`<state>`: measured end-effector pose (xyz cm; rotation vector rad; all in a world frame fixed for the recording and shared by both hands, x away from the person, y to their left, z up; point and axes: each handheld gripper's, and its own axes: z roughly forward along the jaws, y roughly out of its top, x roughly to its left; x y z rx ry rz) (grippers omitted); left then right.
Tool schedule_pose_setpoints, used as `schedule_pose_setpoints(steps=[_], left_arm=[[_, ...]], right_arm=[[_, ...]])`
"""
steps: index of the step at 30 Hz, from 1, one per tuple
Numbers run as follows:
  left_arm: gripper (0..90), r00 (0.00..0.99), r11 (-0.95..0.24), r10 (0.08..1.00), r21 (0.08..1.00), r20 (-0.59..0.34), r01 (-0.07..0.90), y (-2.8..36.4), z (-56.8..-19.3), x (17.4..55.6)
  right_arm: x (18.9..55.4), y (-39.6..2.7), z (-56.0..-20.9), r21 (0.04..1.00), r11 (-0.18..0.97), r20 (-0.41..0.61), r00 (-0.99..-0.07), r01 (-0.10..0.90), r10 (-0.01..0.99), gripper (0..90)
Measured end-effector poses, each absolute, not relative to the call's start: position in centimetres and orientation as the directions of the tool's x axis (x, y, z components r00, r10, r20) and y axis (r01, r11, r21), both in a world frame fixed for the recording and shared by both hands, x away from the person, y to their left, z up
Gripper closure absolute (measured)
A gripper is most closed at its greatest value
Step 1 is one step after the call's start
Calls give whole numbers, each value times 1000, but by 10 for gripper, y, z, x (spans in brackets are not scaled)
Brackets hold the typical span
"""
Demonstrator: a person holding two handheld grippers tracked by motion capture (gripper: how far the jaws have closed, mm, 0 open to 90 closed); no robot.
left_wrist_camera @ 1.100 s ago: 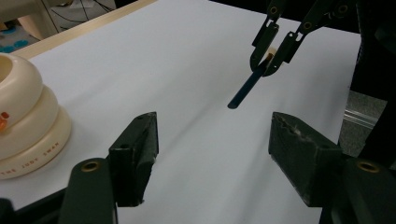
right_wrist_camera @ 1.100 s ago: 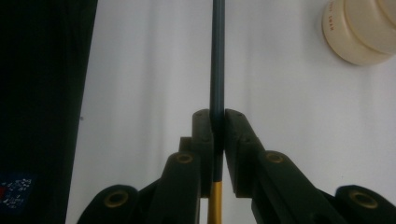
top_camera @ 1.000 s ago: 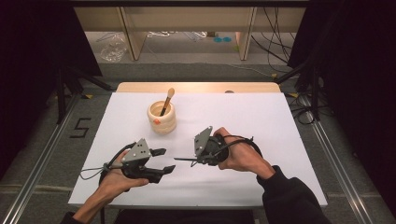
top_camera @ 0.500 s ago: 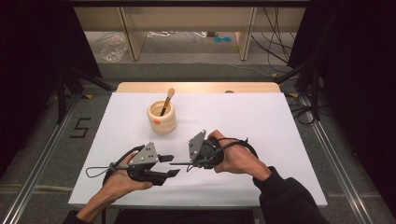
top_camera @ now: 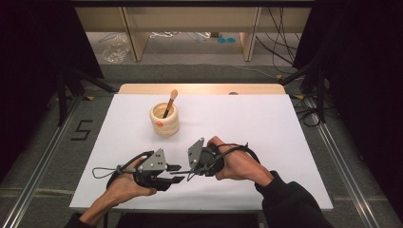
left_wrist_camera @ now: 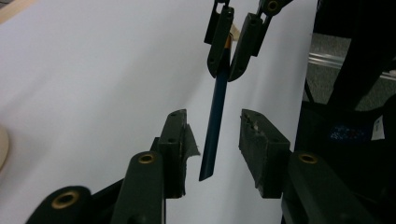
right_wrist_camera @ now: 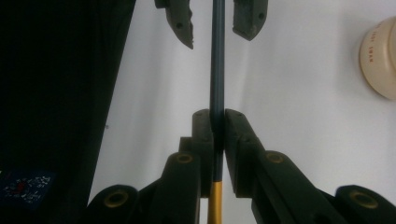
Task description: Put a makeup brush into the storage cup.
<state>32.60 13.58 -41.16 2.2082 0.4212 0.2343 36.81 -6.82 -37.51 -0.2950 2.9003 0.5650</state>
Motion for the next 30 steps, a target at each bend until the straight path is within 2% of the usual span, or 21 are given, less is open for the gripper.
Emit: schedule_pose_setpoints(steps=[15, 22, 24, 26, 30], left_arm=[[682, 942, -675, 329, 715, 70, 183, 131, -413, 323], [718, 942, -678, 331, 709, 57, 195, 126, -415, 321], [737, 944, -685, 326, 702, 54, 197, 125, -416, 322], [744, 945, -694, 321, 693, 54, 196, 124, -416, 322], [765, 944, -698, 326, 687, 51, 204, 123, -417, 323]], right_arm=[[364, -62, -383, 325, 912, -193, -962, -249, -194, 837], [362, -60, -385, 312, 915, -192, -960, -255, -202, 837], [359, -61, -384, 294, 930, -175, -969, -219, -173, 837], [361, -59, -385, 307, 915, -193, -959, -261, -208, 837], [359, -59, -385, 303, 919, -185, -961, -253, -203, 837]])
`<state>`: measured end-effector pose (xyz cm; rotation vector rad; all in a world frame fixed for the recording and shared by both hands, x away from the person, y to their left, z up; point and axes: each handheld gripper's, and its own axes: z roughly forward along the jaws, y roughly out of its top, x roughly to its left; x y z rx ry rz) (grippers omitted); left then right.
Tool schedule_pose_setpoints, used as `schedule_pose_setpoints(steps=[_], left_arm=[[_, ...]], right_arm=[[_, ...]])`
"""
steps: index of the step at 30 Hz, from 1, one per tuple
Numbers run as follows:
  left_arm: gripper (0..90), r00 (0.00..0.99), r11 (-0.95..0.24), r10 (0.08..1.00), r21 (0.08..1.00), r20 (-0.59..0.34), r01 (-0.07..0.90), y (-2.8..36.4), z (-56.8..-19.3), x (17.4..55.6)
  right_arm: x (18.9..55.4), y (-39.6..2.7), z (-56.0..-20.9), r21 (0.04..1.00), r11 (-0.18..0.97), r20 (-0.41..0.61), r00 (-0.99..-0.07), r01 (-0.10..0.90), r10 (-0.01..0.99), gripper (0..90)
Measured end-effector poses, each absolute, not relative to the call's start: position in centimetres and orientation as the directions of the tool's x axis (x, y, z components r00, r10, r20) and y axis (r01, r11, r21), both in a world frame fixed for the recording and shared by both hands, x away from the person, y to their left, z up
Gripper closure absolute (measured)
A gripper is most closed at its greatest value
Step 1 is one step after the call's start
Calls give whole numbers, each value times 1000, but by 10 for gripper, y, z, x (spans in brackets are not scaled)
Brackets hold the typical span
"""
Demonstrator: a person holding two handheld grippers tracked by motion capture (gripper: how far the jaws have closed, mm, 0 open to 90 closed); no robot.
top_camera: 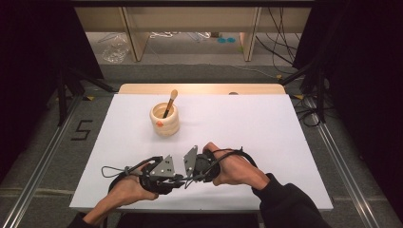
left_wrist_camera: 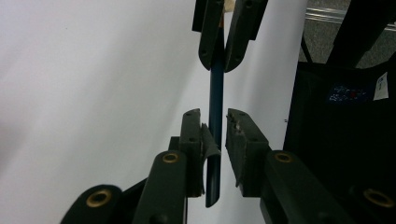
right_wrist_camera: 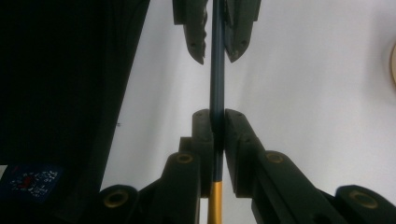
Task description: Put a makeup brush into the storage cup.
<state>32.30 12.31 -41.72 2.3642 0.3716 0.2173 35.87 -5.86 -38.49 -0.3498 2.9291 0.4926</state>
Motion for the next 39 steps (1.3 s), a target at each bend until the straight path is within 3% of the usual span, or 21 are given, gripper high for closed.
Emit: schedule_pose_setpoints(steps=[13, 19, 26, 37, 39], left_arm=[[835, 958, -746, 279, 644, 70, 170, 123, -416, 325], [847, 951, -709, 303, 681, 60, 183, 122, -416, 321], [848, 953, -703, 293, 692, 70, 165, 128, -412, 323], [848, 952, -693, 300, 699, 57, 177, 131, -412, 323], [846, 952, -696, 301, 695, 54, 181, 130, -412, 323]], right_arm=[[357, -57, -385, 301, 915, -196, -957, -268, -216, 836], [356, -59, -384, 295, 922, -191, -961, -251, -200, 833], [361, -64, -389, 319, 910, -196, -958, -264, -209, 760], [370, -79, -390, 278, 923, -206, -955, -264, -212, 832], [366, -80, -389, 255, 940, -176, -967, -225, -184, 840]])
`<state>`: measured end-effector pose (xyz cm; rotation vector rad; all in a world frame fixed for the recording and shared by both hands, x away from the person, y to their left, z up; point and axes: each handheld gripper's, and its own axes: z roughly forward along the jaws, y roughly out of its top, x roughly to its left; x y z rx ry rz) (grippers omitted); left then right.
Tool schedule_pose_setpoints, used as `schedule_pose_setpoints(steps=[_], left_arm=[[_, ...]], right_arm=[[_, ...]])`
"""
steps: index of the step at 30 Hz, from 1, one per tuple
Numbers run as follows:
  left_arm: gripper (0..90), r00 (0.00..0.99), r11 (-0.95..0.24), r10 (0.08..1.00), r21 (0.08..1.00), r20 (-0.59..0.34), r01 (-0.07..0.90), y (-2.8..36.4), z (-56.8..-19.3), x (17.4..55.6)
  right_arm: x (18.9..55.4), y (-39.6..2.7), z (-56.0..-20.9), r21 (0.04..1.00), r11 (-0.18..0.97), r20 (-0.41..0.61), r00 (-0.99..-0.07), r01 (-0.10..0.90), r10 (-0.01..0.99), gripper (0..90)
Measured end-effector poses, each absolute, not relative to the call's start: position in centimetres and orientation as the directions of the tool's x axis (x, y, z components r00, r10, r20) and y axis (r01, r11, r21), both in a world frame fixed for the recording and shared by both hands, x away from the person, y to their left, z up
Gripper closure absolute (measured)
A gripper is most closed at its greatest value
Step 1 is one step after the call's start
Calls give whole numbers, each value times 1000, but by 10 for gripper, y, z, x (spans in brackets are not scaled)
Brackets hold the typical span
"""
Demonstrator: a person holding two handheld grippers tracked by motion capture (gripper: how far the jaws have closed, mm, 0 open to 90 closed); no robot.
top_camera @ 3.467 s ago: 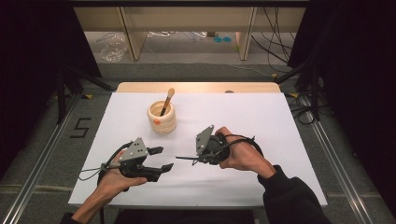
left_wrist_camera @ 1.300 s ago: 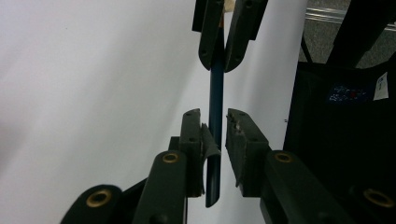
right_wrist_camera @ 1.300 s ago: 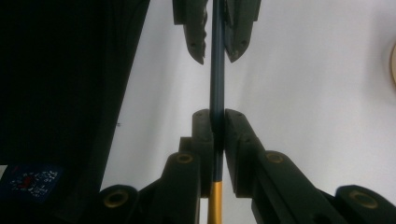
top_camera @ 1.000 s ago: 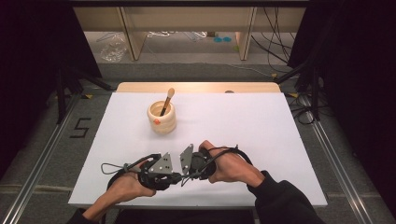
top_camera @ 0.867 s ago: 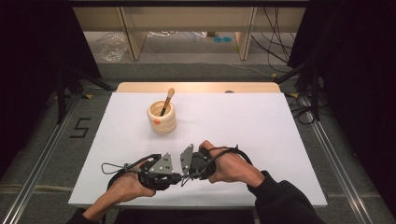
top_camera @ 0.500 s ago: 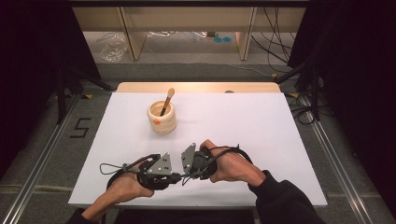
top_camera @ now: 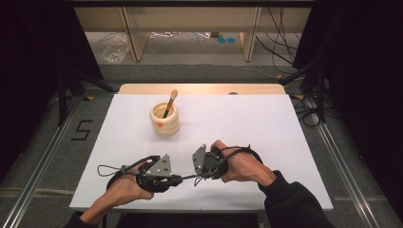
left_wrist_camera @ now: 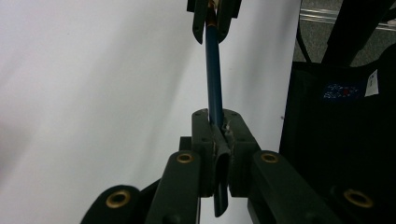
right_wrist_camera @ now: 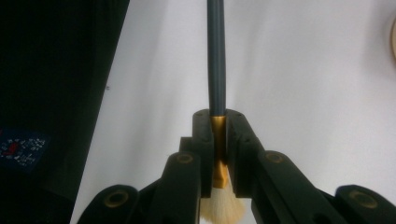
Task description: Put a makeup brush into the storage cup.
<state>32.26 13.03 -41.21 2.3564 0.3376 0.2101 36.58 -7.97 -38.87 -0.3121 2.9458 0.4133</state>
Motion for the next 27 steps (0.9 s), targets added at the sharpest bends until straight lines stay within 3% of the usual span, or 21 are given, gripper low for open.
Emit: schedule_pose_setpoints(steps=[2, 7, 9, 13, 15, 17, 27], left_arm=[[842, 951, -699, 303, 691, 54, 183, 130, -412, 323], [831, 950, -711, 308, 677, 54, 192, 129, -413, 324], [824, 959, -747, 273, 644, 75, 163, 129, -412, 326], [819, 952, -719, 302, 668, 50, 193, 124, -415, 323], [819, 962, -756, 266, 634, 69, 163, 124, -414, 325], [821, 952, -725, 302, 660, 48, 196, 121, -417, 323], [827, 952, -737, 303, 645, 47, 203, 119, -421, 325]], right_arm=[[367, -77, -390, 265, 926, -199, -955, -270, -222, 845], [365, -76, -388, 253, 927, -212, -951, -277, -227, 846], [365, -74, -387, 266, 916, -218, -945, -299, -245, 846], [361, -70, -385, 263, 912, -220, -940, -316, -262, 846], [359, -69, -385, 269, 910, -226, -939, -315, -258, 846], [359, -68, -384, 269, 907, -230, -936, -325, -267, 846], [353, -68, -381, 249, 925, -219, -947, -287, -235, 847]])
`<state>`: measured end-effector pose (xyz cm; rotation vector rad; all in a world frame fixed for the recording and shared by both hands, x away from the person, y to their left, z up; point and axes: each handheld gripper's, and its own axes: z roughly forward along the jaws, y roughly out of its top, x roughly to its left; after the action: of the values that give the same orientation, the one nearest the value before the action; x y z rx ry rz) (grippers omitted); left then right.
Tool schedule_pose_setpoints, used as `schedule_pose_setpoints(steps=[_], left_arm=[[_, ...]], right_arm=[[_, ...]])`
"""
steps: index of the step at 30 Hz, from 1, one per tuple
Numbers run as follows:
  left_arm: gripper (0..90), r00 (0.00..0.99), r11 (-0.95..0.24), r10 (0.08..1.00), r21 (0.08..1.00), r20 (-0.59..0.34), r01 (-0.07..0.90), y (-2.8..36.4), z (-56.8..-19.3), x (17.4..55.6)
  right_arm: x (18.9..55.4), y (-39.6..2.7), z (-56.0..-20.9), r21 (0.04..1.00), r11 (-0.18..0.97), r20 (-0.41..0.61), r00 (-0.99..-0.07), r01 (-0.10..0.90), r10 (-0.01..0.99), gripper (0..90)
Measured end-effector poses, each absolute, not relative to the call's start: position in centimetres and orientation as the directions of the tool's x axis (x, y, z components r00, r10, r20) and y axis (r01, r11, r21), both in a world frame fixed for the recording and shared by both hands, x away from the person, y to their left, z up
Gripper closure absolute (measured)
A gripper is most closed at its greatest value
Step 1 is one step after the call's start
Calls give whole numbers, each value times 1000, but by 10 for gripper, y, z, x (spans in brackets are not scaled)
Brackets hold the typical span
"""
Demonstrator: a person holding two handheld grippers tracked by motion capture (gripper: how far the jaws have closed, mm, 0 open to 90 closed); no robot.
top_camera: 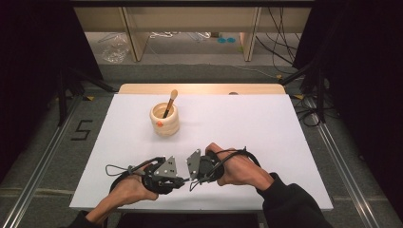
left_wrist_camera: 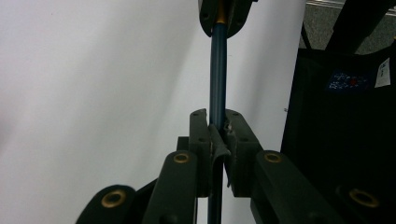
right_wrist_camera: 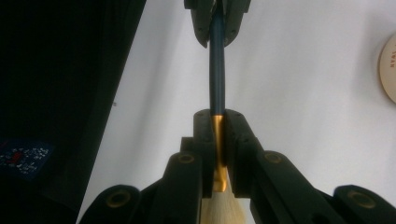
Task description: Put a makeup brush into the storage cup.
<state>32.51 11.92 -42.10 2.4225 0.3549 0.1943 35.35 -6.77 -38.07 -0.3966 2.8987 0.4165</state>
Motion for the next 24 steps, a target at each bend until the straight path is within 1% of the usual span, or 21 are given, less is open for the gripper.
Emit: schedule_pose_setpoints(steps=[3, 6, 8, 11, 13, 14, 16, 18, 19, 21, 22, 23, 24], left_arm=[[827, 951, -743, 304, 638, 49, 204, 119, -421, 326], [826, 951, -744, 306, 635, 49, 207, 118, -422, 326], [826, 955, -761, 290, 620, 60, 192, 119, -421, 327], [825, 950, -745, 309, 634, 49, 209, 118, -422, 327], [825, 959, -769, 276, 612, 63, 182, 119, -421, 328], [825, 954, -756, 294, 625, 57, 195, 118, -422, 328], [825, 955, -758, 291, 623, 58, 193, 118, -422, 328], [824, 947, -736, 319, 642, 48, 215, 116, -423, 327], [824, 951, -754, 303, 626, 61, 200, 117, -422, 328], [824, 951, -753, 303, 626, 58, 202, 116, -423, 328], [824, 955, -764, 289, 617, 66, 189, 116, -423, 329], [823, 944, -730, 328, 646, 44, 223, 113, -426, 327], [822, 947, -738, 317, 640, 47, 215, 113, -425, 328]], right_arm=[[355, -66, -381, 256, 911, -247, -933, -322, -261, 847], [355, -65, -381, 254, 910, -254, -930, -328, -265, 847], [354, -64, -382, 253, 910, -256, -930, -328, -264, 847], [354, -64, -381, 242, 910, -267, -925, -337, -271, 847], [352, -64, -380, 224, 927, -253, -937, -300, -242, 847], [351, -64, -380, 216, 929, -255, -936, -301, -243, 847], [351, -64, -380, 218, 928, -254, -935, -303, -246, 847], [350, -63, -381, 217, 929, -259, -935, -300, -242, 847], [350, -63, -381, 218, 928, -260, -935, -302, -243, 847], [353, -61, -382, 233, 907, -282, -917, -350, -281, 847], [349, -62, -381, 216, 930, -256, -936, -298, -241, 846], [349, -61, -381, 214, 930, -252, -937, -299, -243, 847], [351, -60, -382, 219, 920, -257, -929, -324, -266, 847]])
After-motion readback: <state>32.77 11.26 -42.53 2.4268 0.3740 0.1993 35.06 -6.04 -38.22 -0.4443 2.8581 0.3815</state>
